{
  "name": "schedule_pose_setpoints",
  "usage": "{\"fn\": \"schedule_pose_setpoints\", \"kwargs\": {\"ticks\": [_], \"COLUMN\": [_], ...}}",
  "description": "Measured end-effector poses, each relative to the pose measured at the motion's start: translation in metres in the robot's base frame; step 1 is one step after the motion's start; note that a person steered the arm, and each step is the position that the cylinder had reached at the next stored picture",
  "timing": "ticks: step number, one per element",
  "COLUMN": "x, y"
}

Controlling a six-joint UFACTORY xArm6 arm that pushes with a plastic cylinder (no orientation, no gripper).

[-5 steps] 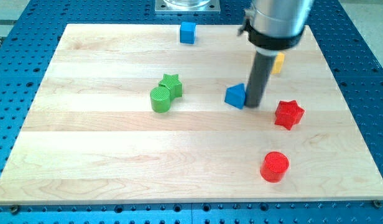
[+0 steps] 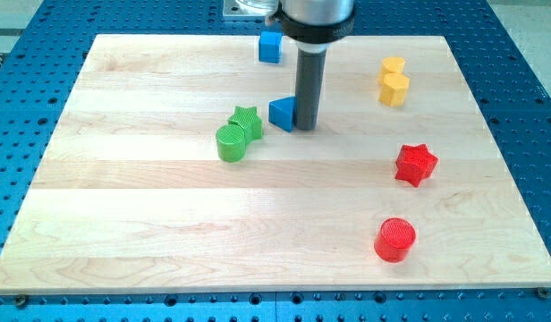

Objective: Move the blue triangle towards the top center

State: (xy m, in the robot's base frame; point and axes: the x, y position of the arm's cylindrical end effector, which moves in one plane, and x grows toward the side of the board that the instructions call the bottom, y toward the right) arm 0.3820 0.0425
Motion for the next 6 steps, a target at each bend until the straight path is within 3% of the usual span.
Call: {"fn": "schedule_pose_setpoints", "kwargs": {"ticks": [1,4,6], "x": [0.035,-0.052,-0.075], "y": [0.019,-0.067,-0.099]}}
